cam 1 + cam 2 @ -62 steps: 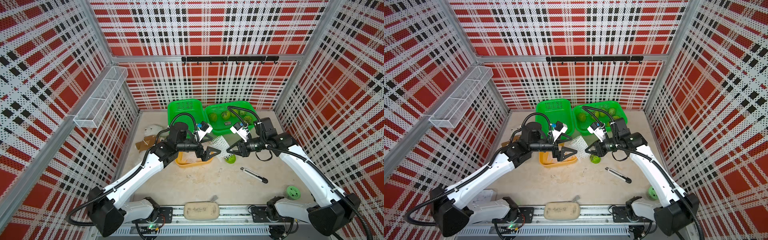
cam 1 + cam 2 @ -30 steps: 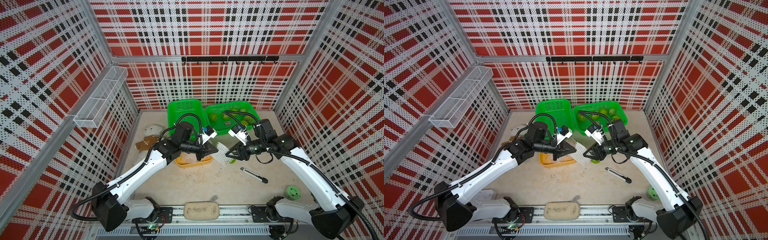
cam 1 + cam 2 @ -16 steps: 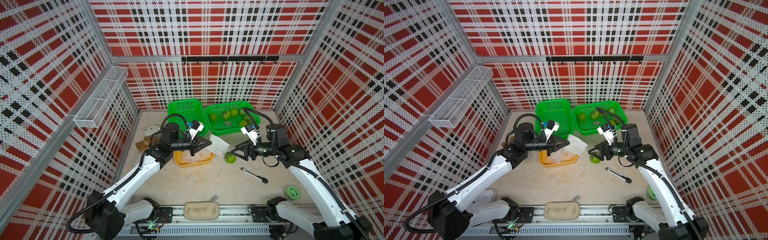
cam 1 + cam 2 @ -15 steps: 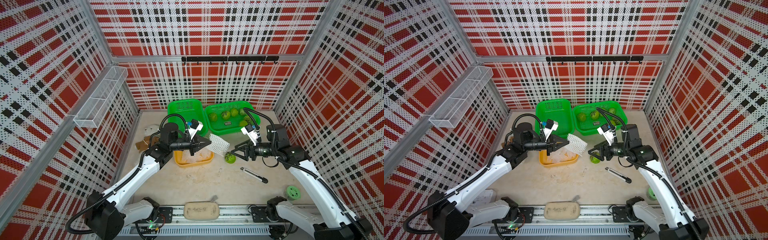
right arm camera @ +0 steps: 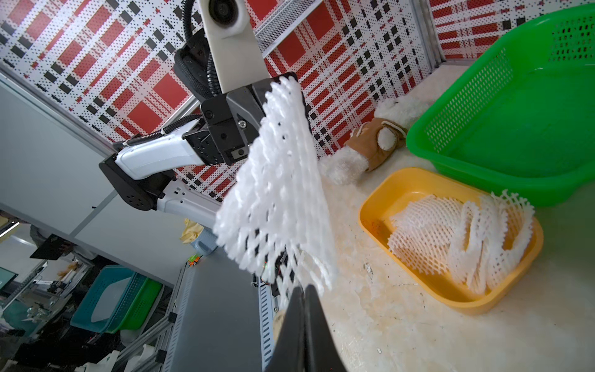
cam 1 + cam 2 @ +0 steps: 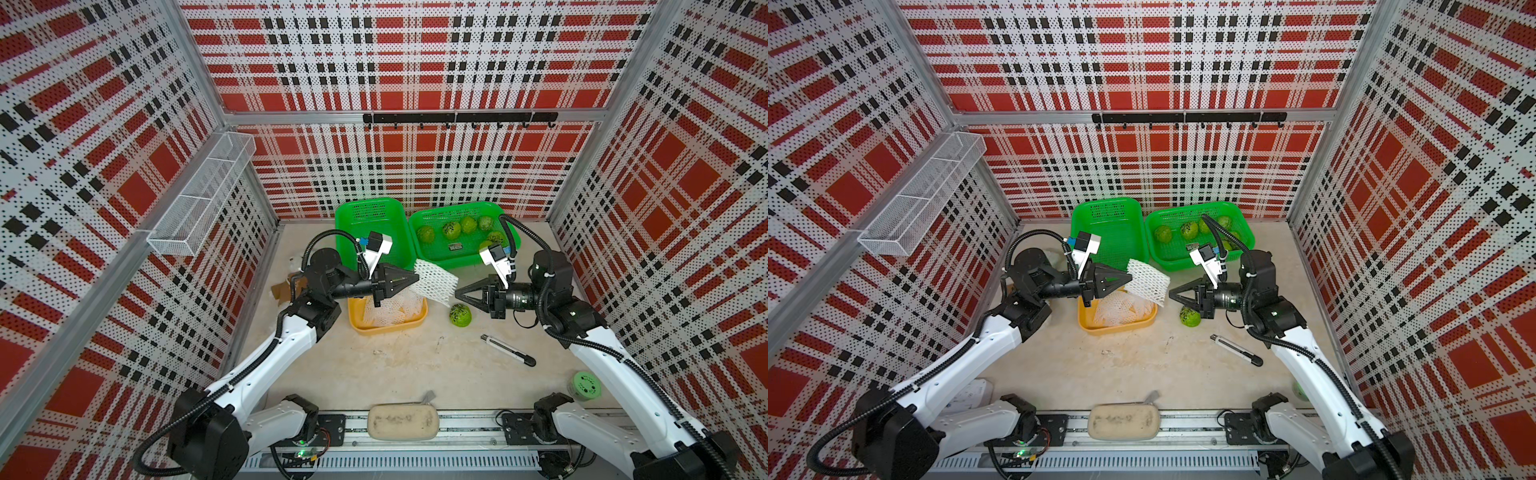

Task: Sleeve custard apples in foam nets
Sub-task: Open the foam net.

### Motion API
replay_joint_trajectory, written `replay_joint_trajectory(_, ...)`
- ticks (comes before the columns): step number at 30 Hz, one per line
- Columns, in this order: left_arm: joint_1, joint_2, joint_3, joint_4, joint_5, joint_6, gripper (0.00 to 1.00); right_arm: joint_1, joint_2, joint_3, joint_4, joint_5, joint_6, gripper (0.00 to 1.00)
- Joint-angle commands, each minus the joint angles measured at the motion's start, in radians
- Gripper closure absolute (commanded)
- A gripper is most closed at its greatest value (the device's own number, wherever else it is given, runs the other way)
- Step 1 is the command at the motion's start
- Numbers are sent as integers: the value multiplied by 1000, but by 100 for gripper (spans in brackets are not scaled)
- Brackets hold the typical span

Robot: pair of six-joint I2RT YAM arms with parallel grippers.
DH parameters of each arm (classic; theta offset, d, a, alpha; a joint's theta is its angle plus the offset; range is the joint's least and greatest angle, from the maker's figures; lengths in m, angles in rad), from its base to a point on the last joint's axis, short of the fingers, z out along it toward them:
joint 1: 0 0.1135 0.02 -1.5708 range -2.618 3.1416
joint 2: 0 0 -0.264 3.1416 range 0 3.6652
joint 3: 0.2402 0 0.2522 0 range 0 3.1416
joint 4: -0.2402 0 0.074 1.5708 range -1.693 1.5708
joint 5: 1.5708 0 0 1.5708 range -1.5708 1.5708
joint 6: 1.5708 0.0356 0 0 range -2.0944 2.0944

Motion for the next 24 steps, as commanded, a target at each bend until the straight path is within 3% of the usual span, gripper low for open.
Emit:
replay_joint_trajectory(1,4,-11,-11,57,28,-36,100,31,15,20,94,-14,9,95)
replay_joint_trajectory(16,-21,-5,-19,90,76,-68,100,84,69,68,195,14,15,95)
replay_joint_trajectory(24,-35,4,-23,120,74,-88,100,134,108,23,438,36,96,90)
